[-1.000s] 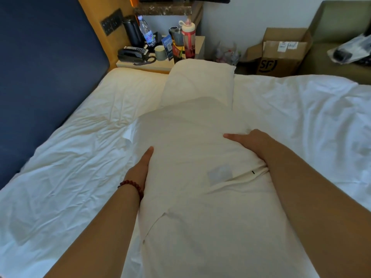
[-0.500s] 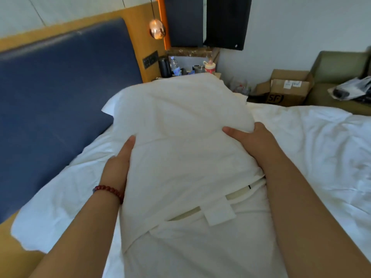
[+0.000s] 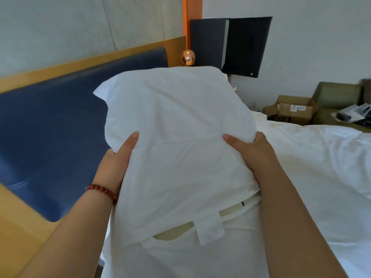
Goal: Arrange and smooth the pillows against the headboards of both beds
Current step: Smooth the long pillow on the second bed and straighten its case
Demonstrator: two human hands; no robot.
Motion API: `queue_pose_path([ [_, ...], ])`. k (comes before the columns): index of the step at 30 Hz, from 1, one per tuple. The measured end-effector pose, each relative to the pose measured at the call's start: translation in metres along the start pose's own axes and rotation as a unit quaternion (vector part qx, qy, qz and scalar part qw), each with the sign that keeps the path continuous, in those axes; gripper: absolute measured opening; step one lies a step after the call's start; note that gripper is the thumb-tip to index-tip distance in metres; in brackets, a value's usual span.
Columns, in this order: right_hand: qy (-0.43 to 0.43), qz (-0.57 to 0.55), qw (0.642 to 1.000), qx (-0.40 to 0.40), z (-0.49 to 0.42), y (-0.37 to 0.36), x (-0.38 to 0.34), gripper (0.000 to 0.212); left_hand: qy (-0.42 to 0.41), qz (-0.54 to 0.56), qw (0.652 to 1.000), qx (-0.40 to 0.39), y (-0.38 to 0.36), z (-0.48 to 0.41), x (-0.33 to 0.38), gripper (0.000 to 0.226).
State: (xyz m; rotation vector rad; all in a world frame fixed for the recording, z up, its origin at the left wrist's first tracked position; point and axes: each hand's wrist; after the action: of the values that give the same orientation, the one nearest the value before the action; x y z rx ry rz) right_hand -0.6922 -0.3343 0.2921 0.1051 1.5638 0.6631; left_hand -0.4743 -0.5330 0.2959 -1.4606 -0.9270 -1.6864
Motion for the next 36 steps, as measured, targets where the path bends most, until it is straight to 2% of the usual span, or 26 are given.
queue_pose_path([
  [7,0.016,0.0,1.0,-0.004,0.032,-0.042,-0.021,0.094,-0.078,-0.014,0.997,-0.004,0.052,0.007,0.005,0.018],
  [9,0.019,0.0,1.0,-0.01,0.032,-0.048,-0.025,0.096,-0.091,-0.012,0.996,-0.001,0.057,0.007,0.007,0.014],
  [19,0.005,0.014,0.999,0.035,0.026,-0.084,-0.041,0.094,-0.129,0.009,0.992,0.001,0.073,-0.043,0.01,0.019],
  [23,-0.015,0.015,0.997,0.069,0.009,-0.117,-0.053,0.095,-0.137,0.019,0.99,-0.037,0.081,-0.099,0.005,0.034],
  [27,-0.045,0.016,0.992,0.116,-0.013,-0.162,-0.068,0.083,-0.133,0.015,0.987,-0.088,0.09,-0.176,0.006,0.02],
  [33,-0.101,0.006,0.976,0.194,-0.049,-0.215,-0.09,0.088,-0.134,0.034,0.978,-0.157,0.083,-0.28,0.019,0.044],
  [36,-0.106,0.011,0.971,0.214,-0.072,-0.22,-0.098,0.084,-0.13,0.052,0.972,-0.191,0.07,-0.313,0.024,0.036],
])
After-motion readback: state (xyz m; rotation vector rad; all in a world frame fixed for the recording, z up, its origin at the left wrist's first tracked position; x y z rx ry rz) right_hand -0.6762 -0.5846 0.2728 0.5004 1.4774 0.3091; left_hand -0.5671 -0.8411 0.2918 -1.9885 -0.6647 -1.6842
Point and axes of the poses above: each hand's wrist, its own z-axis away from the middle knuckle, its own y-axis out of the back of the hand, x = y × z, and after that the axes turned 8 degrees about z, right-handed
